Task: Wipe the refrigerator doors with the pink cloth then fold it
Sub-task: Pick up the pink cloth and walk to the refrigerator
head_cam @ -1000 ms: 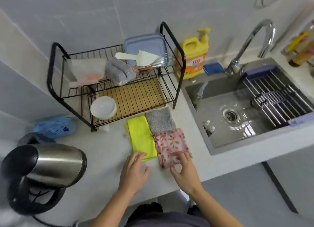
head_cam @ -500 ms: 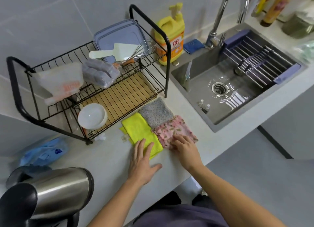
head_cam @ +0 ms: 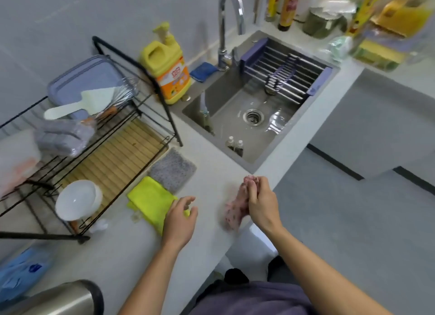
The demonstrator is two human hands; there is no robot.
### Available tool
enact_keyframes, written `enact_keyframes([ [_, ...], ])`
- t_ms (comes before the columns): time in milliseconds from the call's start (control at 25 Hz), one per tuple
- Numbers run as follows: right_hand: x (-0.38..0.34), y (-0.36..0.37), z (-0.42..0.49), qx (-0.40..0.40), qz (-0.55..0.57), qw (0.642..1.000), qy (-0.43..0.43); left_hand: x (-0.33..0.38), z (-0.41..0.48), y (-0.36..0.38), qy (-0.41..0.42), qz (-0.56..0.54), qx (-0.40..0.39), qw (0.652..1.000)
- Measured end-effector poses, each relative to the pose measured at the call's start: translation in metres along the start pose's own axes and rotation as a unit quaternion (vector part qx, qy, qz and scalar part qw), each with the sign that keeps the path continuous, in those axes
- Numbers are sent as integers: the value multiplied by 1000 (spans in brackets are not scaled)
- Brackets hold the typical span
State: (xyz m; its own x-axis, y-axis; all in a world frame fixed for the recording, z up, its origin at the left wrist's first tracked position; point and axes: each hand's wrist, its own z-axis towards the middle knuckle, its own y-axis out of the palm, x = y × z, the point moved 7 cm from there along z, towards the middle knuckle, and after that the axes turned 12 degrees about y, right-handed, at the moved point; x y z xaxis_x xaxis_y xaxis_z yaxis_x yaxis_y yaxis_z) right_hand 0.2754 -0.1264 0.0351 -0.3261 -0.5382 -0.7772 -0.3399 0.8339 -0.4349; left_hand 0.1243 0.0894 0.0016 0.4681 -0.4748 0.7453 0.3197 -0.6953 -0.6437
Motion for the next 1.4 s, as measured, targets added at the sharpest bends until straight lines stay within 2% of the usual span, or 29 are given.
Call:
enact_keyframes([
  [160,25,-80,6,85,106,988,70,57,20,46,-27,-137,-49,989],
  [320,70,-158,26,83,236,956,156,131,35,114,-30,-228,-76,970],
  [400,89,-201,31,96,239,953,158,174,38,151,-19,-242,-102,965],
  [600,141,-311,37,185,241,940,156,270,33,251,31,-226,-176,958],
  [800,194,-391,36,256,273,910,176,339,17,335,38,-220,-239,945],
  [1040,244,-453,22,339,334,852,220,397,10,414,39,-168,-338,925],
  [1160,270,-482,25,377,342,824,250,432,13,466,53,-132,-400,905],
  [1400,300,-543,54,465,380,742,298,510,44,569,92,-73,-495,861],
])
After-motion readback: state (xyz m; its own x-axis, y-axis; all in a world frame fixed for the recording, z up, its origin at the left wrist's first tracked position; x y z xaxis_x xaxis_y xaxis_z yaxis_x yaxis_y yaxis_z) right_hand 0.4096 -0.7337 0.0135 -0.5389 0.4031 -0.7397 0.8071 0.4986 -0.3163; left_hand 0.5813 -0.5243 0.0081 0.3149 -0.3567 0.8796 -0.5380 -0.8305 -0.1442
